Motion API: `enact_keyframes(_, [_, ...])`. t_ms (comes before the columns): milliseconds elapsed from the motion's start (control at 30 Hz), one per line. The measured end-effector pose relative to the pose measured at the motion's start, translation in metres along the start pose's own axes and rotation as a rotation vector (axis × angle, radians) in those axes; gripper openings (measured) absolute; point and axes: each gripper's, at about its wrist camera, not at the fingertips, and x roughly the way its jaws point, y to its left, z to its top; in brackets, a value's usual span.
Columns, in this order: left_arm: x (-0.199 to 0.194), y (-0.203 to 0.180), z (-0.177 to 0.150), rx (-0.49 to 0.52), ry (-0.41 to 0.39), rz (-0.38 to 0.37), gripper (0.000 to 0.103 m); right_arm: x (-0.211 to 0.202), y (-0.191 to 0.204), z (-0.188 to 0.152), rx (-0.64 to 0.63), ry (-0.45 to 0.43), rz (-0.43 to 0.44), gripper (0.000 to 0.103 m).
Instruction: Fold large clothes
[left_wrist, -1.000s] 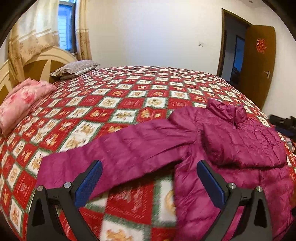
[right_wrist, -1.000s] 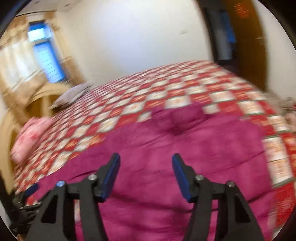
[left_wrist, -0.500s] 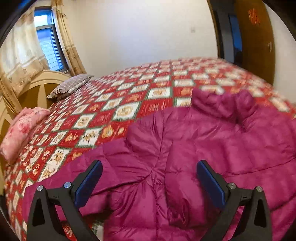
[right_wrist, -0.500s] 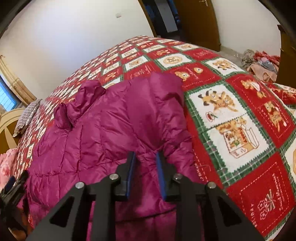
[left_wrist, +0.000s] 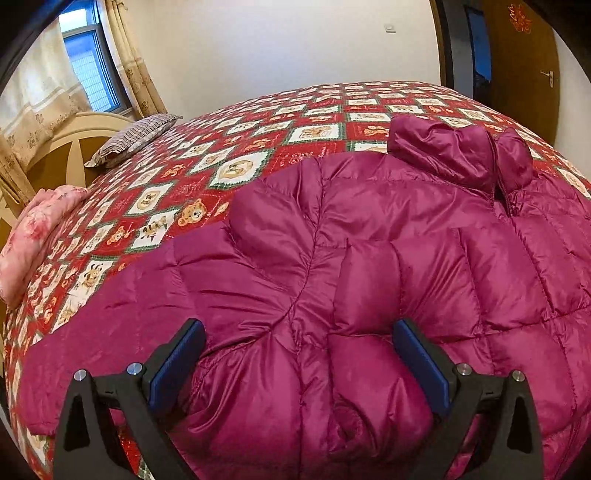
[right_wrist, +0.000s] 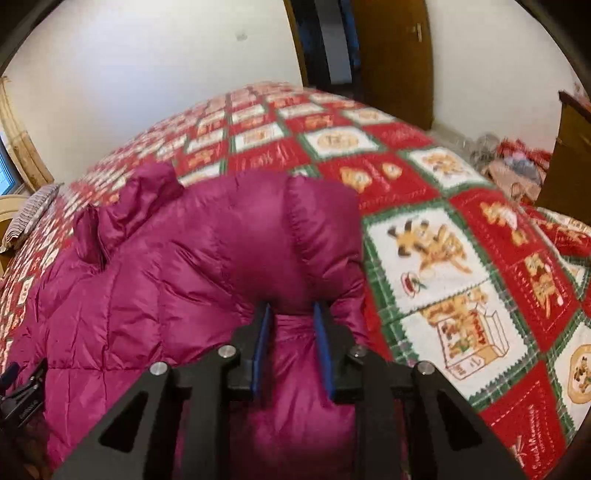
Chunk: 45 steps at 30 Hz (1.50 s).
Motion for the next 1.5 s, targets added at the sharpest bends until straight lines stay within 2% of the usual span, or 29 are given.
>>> enact_keyframes(167, [0.001, 0.001, 0.000, 0.002, -0.002, 0.005, 0.102, -0.002, 0.007, 0.000, -0.050, -0.014, -0.046, 0.034])
enact_keyframes(233, [0.000, 0.005, 0.000, -0.020, 0.001, -0.023, 0.102, -0.002, 0.008, 0.000, -0.062, -0.019, -0.050, 0.038])
enact_keyframes(333, [-0.015, 0.026, -0.003, -0.071, -0.003, -0.099, 0.102, 0.001, 0.016, 0.000, -0.079, -0.024, -0.069, 0.041])
enact_keyframes(400, [-0.038, 0.050, -0.013, -0.117, -0.040, -0.101, 0.102, 0.002, 0.017, -0.001, -0.080, -0.028, -0.071, 0.044])
enact_keyframes(433, [-0.048, 0.062, -0.019, -0.135, -0.054, -0.092, 0.102, 0.002, 0.018, -0.002, -0.079, -0.028, -0.063, 0.051])
enact_keyframes(533, [-0.082, 0.114, -0.040, -0.220, -0.104, -0.037, 0.102, 0.001, 0.021, -0.003, -0.093, -0.025, -0.039, 0.062])
enact_keyframes(633, [-0.106, 0.178, -0.066, -0.324, -0.140, 0.077, 0.102, 0.003, 0.026, -0.004, -0.116, -0.018, -0.044, 0.069])
enact_keyframes(733, [-0.110, 0.240, -0.092, -0.438, -0.110, 0.206, 0.102, 0.006, 0.032, -0.003, -0.138, -0.002, -0.056, 0.072])
enact_keyframes(833, [-0.103, 0.300, -0.122, -0.619, -0.052, 0.276, 0.102, -0.005, 0.038, -0.002, -0.167, 0.013, -0.072, 0.071])
enact_keyframes(867, [-0.101, 0.313, -0.129, -0.667, -0.046, 0.272, 0.102, -0.021, 0.040, -0.004, -0.156, -0.020, -0.063, 0.072])
enact_keyframes(933, [-0.090, 0.336, -0.143, -0.780, -0.029, 0.217, 0.102, -0.049, 0.043, -0.013, -0.117, -0.077, -0.015, 0.072])
enact_keyframes(1000, [-0.076, 0.346, -0.150, -0.838, -0.005, 0.171, 0.102, -0.068, 0.049, -0.021, -0.116, -0.086, 0.023, 0.072])
enact_keyframes(1100, [-0.062, 0.341, -0.153, -0.834, 0.030, 0.154, 0.102, -0.094, 0.063, -0.039, -0.178, -0.097, 0.041, 0.072])
enact_keyframes(1167, [-0.061, 0.329, -0.149, -0.785, 0.027, 0.190, 0.101, -0.102, 0.067, -0.049, -0.214, -0.118, 0.031, 0.072])
enact_keyframes(1200, [-0.060, 0.322, -0.148, -0.765, 0.027, 0.181, 0.099, -0.103, 0.070, -0.055, -0.238, -0.126, 0.016, 0.073])
enact_keyframes(1233, [-0.060, 0.321, -0.148, -0.754, 0.023, 0.171, 0.086, -0.101, 0.073, -0.060, -0.257, -0.125, 0.000, 0.075])
enact_keyframes(1267, [-0.060, 0.318, -0.147, -0.739, 0.019, 0.162, 0.065, -0.098, 0.074, -0.064, -0.267, -0.118, -0.006, 0.076])
enact_keyframes(1300, [-0.060, 0.314, -0.145, -0.723, 0.020, 0.149, 0.054, -0.090, 0.076, -0.070, -0.279, -0.097, -0.011, 0.076])
enact_keyframes(1333, [-0.058, 0.312, -0.144, -0.708, 0.029, 0.144, 0.037, -0.083, 0.076, -0.076, -0.285, -0.077, -0.013, 0.076])
enact_keyframes(1400, [-0.053, 0.311, -0.141, -0.693, 0.031, 0.125, 0.031, -0.067, 0.075, -0.087, -0.295, -0.044, -0.022, 0.076])
enact_keyframes(1467, [-0.055, 0.309, -0.137, -0.669, 0.015, 0.121, 0.019, -0.054, 0.069, -0.094, -0.274, -0.012, -0.020, 0.076])
enact_keyframes(1500, [-0.059, 0.307, -0.133, -0.649, 0.002, 0.127, 0.018, -0.055, 0.067, -0.093, -0.261, -0.015, -0.012, 0.077])
